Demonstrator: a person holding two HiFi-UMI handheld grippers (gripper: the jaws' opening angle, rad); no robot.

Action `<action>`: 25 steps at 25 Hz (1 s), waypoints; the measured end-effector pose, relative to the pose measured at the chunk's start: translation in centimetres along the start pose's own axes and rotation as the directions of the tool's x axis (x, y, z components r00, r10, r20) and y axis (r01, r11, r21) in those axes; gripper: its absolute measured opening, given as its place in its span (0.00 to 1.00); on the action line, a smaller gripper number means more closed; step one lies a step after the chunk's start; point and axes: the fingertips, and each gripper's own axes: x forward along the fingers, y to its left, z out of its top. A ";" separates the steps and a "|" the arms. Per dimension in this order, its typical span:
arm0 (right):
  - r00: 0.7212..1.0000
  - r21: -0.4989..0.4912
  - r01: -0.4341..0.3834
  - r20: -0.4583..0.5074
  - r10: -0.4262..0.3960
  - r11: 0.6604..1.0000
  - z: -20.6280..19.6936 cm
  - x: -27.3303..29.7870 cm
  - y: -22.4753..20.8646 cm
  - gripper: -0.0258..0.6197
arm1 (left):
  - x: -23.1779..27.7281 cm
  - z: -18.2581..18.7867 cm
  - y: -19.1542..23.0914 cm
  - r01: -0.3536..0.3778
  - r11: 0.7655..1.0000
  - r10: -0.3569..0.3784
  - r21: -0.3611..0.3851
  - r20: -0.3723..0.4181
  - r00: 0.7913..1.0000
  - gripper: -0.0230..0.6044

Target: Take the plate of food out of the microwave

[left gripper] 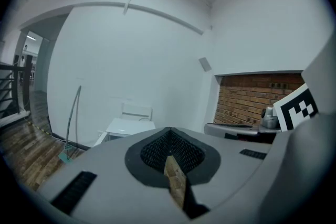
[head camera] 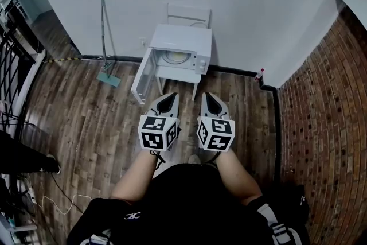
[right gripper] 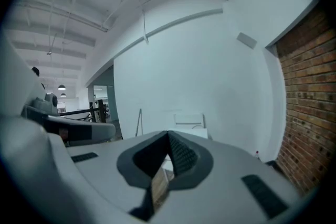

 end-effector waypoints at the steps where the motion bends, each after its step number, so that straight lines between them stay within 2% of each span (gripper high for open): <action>1: 1.000 -0.004 -0.006 -0.002 0.006 1.000 0.2 0.9 -0.6 0.05 | 1.1 0.3 0.1 -0.004 1.000 0.004 -0.001 -0.002 1.000 0.03; 11: 0.996 -0.004 -0.083 -0.042 0.083 0.997 0.7 8.4 -6.6 0.05 | 11.6 1.2 -0.5 -0.054 0.998 0.054 -0.012 -0.023 0.998 0.03; 19: 0.988 -0.008 -0.132 -0.087 0.130 0.991 -0.4 11.5 -7.9 0.05 | 15.1 0.2 1.3 -0.104 0.993 0.101 -0.052 -0.062 0.993 0.03; 25: 0.987 0.001 -0.121 -0.109 0.120 0.993 -0.9 14.4 -8.9 0.05 | 17.8 0.0 2.9 -0.097 0.993 0.092 -0.060 -0.084 0.992 0.03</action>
